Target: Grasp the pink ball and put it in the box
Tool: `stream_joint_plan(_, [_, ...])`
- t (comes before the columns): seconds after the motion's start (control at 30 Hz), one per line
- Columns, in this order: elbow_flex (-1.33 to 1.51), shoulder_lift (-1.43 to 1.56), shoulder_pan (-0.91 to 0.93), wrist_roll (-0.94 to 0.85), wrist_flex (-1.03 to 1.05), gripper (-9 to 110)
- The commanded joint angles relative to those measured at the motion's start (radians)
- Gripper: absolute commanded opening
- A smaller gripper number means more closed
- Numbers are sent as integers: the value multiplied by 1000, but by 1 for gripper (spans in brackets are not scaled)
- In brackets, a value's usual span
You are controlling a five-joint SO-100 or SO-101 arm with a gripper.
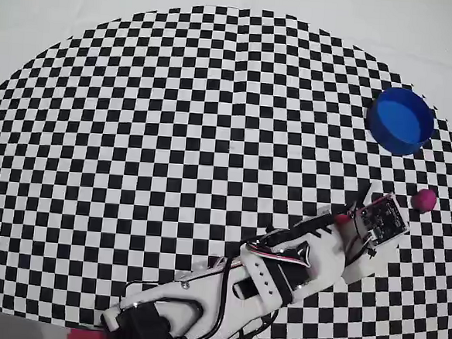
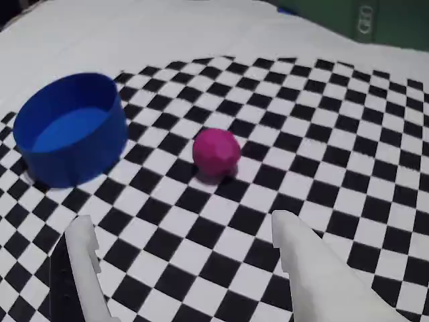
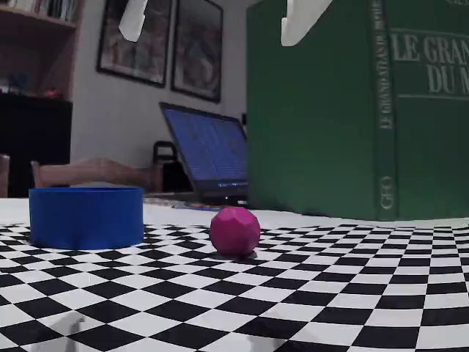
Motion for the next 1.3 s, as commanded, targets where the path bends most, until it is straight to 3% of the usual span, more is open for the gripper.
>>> stream_joint_plan(0.0, [-67, -37, 11, -9, -18, 31])
stream_joint_plan(1.27, [-535, -643, 32, -9, -34, 31])
